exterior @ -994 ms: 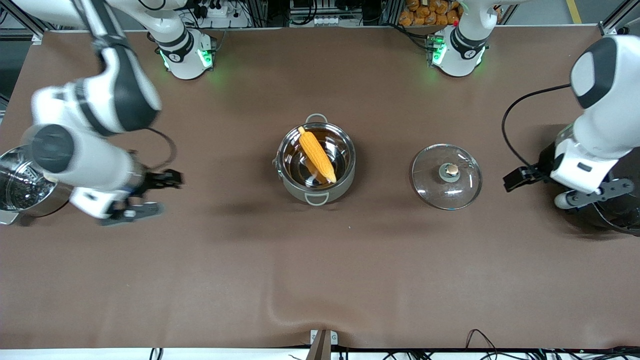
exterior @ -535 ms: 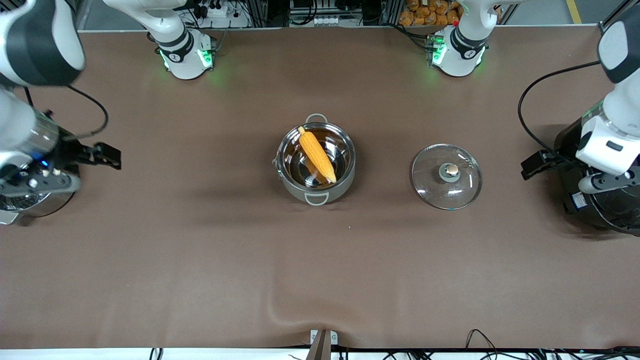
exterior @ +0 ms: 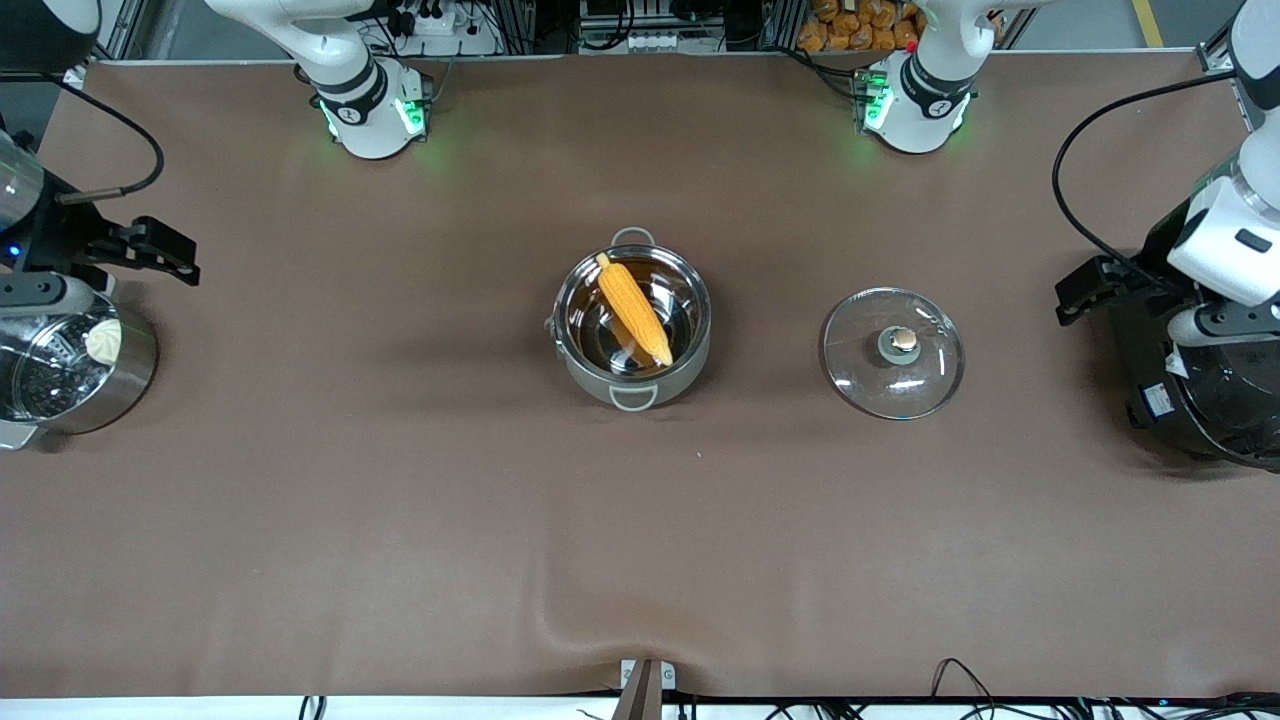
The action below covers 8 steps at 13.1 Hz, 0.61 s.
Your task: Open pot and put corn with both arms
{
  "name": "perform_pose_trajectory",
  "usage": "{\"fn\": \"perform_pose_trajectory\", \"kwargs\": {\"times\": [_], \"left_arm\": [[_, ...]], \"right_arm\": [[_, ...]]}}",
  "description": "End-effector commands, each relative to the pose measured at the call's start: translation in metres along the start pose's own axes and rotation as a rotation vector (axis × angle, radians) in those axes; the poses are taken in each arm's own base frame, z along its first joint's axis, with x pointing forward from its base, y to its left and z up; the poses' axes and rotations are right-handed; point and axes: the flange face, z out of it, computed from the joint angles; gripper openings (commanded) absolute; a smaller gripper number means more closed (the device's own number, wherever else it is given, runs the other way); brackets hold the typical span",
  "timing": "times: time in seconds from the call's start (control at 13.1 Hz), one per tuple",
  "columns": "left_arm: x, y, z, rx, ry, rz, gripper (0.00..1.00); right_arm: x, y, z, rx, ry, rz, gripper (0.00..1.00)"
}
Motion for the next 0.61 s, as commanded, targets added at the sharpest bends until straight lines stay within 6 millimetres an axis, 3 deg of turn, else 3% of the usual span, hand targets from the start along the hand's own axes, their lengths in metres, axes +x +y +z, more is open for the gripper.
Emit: {"fn": "perform_pose_trajectory", "kwargs": {"times": [0.0,0.54], "left_arm": [[-0.012,-0.001,-0.014,0.010,-0.001,0.039,1.00],[-0.022,-0.001,-0.023,0.014,0.011,0.057,1.00]], "right_arm": [[-0.013,0.016,-0.002,0.034,0.000,-0.007,1.00],[-0.018,0.036,-0.005,0.041,0.008,0.028,1.00]]}}
